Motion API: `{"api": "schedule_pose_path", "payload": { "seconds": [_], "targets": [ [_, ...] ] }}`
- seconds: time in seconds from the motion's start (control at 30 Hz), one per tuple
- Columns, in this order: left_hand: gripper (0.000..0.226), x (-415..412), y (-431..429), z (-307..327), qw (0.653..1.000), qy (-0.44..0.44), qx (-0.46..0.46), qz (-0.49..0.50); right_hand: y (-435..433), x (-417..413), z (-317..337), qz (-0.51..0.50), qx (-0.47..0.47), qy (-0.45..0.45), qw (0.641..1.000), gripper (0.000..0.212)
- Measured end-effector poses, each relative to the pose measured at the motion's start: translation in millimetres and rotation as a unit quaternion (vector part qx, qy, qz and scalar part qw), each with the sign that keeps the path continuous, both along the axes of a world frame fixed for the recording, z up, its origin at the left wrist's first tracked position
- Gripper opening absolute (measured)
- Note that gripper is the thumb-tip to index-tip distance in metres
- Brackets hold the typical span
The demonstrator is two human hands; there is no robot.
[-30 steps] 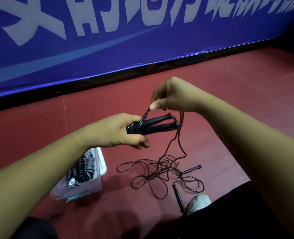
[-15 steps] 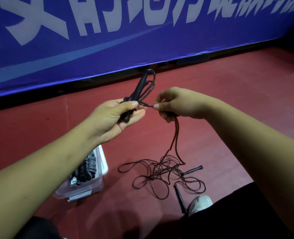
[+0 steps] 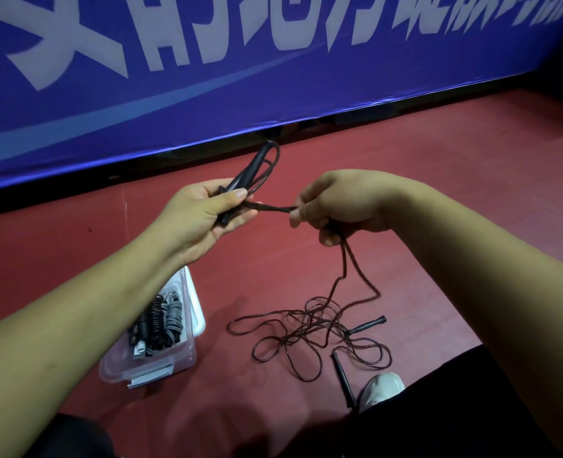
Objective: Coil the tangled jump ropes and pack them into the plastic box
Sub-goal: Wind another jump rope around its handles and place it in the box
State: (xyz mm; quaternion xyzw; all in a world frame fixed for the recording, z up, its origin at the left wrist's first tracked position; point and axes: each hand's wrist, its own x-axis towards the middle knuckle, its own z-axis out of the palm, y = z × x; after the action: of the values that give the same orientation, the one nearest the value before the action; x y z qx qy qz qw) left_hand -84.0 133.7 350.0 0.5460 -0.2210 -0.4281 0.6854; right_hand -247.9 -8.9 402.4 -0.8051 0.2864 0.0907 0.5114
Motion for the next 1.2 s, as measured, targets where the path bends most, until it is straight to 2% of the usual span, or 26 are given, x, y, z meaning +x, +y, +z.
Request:
{"api": "schedule_pose_path", "payload": {
  "seconds": [0.13,0.23,0.3,0.37,0.47,0.6,0.7,0.77,0.93,1.07,1.13,1.2],
  "targets": [
    [0.015,9.9,2.6,-0.4,0.984,-0.168,0.055,-0.018,2.2,-2.8,7.7,0.013,-0.026,-0.04,0.999,0.013],
    [0.022,11.9,3.6,-4.0,0.931,-0.339,0.12,-0.054,5.0,-7.8,19.6,0.03,-0.08,-0.063,0.994,0.011],
    [0.023,14.3,3.7,-6.9,0.889,-0.418,0.166,-0.083,8.5,-10.2,26.0,0.051,-0.137,-0.071,0.987,0.011],
    [0.025,16.3,5.0,-7.0,0.856,-0.46,0.197,-0.129,8.7,-10.0,28.8,0.042,-0.176,-0.097,0.979,0.009],
    [0.032,12.9,6.0,-3.7,0.827,-0.49,0.193,-0.195,3.3,-8.8,30.8,0.019,-0.215,-0.142,0.966,0.01],
    [0.05,2.7,6.5,0.5,0.76,-0.579,0.21,-0.209,1.4,-4.9,28.6,0.031,-0.262,-0.171,0.949,0.015],
    [0.067,-5.9,9.7,4.1,0.737,-0.596,0.224,-0.225,-1.5,-0.5,23.3,0.041,-0.322,-0.185,0.927,0.02],
    [0.068,-11.4,11.8,6.9,0.746,-0.588,0.207,-0.234,-6.2,1.2,19.0,0.037,-0.349,-0.189,0.917,0.023],
    [0.034,-21.7,18.2,14.9,0.803,-0.495,0.134,-0.303,-16.0,4.1,11.4,0.041,-0.334,-0.194,0.921,0.024],
    [0.021,-24.4,21.5,16.1,0.844,-0.423,0.078,-0.321,-22.8,2.7,2.9,0.021,-0.257,-0.195,0.946,0.029],
    [0.031,-24.6,21.2,13.6,0.878,-0.364,0.05,-0.306,-24.8,1.7,-2.6,0.017,-0.212,-0.199,0.957,0.023],
    [0.053,-23.5,21.0,13.1,0.91,-0.297,0.026,-0.288,-27.2,0.6,-9.2,0.016,-0.176,-0.193,0.965,0.016]
  ]
}}
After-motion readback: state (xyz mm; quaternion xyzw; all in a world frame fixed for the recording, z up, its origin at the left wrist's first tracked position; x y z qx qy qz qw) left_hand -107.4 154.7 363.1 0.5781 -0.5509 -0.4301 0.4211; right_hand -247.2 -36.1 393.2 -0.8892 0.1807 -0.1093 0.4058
